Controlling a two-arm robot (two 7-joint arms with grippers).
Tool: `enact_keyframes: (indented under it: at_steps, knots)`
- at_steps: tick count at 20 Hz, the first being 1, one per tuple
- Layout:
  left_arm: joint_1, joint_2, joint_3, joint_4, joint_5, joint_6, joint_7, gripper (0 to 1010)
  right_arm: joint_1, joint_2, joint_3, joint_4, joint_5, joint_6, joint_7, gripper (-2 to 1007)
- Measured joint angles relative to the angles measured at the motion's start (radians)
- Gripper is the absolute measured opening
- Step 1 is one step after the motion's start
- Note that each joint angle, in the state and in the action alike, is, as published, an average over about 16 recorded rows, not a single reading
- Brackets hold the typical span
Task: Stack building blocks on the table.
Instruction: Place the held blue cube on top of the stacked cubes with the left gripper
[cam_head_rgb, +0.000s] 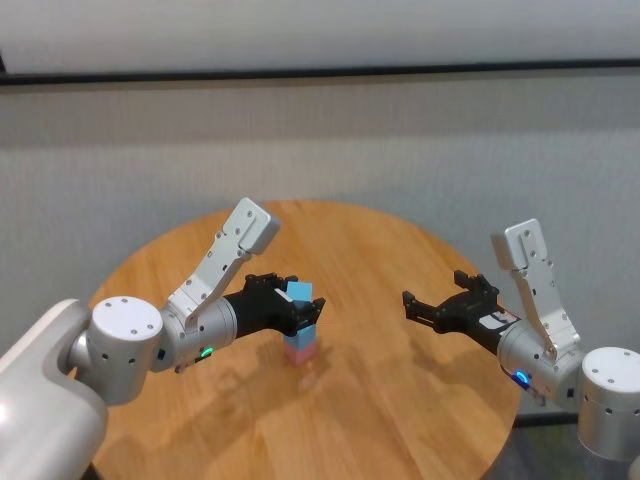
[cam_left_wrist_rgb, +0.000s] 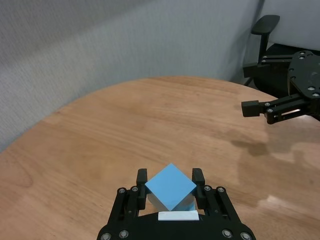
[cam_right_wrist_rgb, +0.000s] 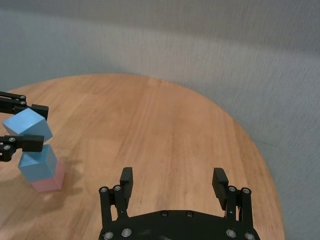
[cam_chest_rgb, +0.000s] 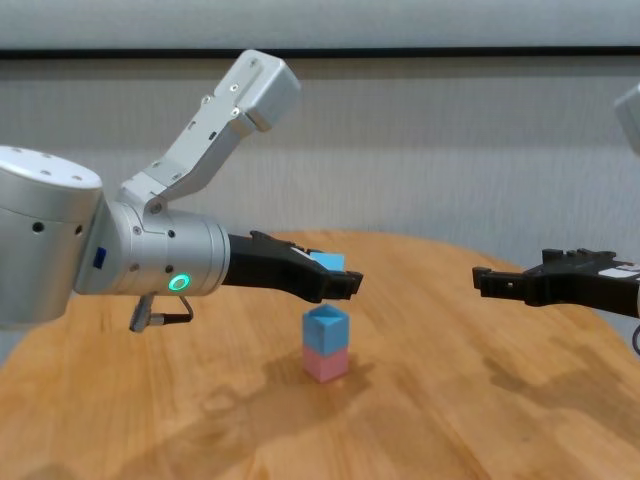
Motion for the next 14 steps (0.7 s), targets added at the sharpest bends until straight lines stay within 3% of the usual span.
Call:
enact_keyframes:
  at_steps: [14]
  knots:
    - [0.002,-0.008,-0.007,0.019,-0.039,0.006,-0.010,566,0.000,0.000,0.000,0.000,0.000,0.000,0.000,1000]
